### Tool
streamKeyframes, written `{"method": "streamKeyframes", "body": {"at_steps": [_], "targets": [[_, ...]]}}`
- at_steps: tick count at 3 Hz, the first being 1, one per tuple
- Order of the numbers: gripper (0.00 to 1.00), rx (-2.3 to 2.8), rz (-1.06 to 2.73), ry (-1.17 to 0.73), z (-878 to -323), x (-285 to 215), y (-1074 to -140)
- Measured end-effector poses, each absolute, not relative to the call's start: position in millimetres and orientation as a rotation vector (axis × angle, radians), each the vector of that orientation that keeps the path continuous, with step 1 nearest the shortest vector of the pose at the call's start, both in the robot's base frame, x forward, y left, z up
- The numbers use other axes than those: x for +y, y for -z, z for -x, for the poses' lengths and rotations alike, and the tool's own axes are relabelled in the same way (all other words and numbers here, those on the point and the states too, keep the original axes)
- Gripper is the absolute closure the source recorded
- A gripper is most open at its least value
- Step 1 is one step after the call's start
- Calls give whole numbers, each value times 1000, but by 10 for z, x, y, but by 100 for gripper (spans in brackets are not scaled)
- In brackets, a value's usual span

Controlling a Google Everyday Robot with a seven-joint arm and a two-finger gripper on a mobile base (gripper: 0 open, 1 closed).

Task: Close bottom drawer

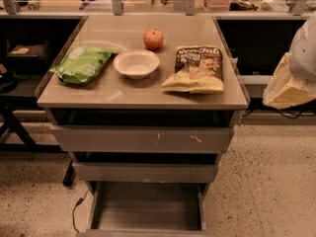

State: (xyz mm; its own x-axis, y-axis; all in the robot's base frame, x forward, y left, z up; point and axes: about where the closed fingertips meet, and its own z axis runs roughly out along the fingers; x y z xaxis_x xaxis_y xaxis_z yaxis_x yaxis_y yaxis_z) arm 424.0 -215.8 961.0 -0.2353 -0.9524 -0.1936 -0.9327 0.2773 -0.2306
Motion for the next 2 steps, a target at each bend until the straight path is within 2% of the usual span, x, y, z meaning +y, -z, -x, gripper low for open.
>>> {"method": "streamKeyframes", "body": {"at_steps": [2], "targets": [[100,2367,1651,-70,-3685,-1972,-8522]]}}
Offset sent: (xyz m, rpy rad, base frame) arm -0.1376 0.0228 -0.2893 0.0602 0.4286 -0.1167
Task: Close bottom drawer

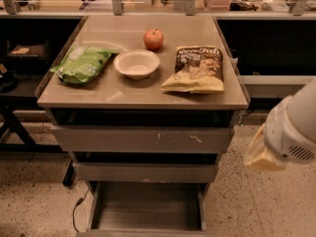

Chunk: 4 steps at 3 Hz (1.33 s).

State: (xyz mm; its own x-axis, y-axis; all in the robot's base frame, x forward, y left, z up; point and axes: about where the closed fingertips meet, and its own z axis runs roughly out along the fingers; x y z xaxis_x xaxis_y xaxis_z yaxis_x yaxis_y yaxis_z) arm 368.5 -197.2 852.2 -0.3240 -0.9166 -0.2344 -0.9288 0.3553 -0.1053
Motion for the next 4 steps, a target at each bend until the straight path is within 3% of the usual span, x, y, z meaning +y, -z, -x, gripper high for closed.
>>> {"method": "streamKeyframes", "body": {"at_steps": [2,4], "targets": [[100,2418,1683,-109,-3494,-1994,-8209],[100,2473,1628,-387,-3183,-1848,-7164]]}}
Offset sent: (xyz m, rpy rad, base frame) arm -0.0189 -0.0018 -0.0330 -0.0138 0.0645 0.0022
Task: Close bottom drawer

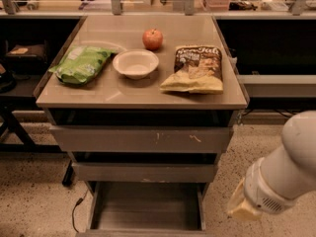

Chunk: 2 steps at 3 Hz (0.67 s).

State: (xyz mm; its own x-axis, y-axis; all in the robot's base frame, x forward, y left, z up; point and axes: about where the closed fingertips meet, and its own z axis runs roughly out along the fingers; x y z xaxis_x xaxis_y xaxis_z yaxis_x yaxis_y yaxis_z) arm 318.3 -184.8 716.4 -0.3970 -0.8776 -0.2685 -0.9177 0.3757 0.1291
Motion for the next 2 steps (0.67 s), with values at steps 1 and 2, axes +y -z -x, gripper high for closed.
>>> {"method": "streamKeyframes", "body": {"at_steps": [1,2], "targets": [[100,2576,1558,-509,-2988,-1825,-6320],[100,2665,1491,-619,-2869,-1808,-5596]]}}
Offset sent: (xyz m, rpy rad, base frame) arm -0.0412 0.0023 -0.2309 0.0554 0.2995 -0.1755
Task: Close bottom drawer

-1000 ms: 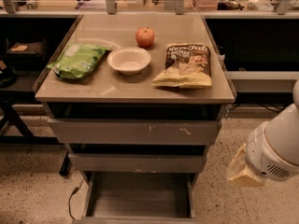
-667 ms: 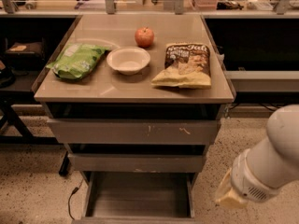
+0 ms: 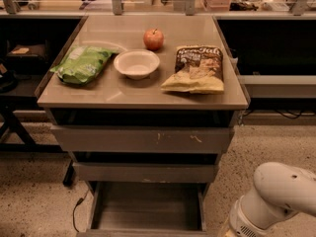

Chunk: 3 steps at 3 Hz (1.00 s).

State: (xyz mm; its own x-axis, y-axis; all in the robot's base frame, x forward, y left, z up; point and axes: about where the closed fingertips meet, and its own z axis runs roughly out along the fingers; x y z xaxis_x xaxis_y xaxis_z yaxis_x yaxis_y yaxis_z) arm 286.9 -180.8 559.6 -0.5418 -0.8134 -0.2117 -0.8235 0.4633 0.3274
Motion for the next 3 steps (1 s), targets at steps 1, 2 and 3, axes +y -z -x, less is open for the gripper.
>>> {"method": "streamKeyframes", "body": {"at_steps": [1,2,3], "targets": [[100,2665,1491,-618,-2869,-1808,-5598],[100,2687,1489,-708,-2792,-1756,-5265],[100,2721,1409,-799,-2879,-1785,-4648]]}}
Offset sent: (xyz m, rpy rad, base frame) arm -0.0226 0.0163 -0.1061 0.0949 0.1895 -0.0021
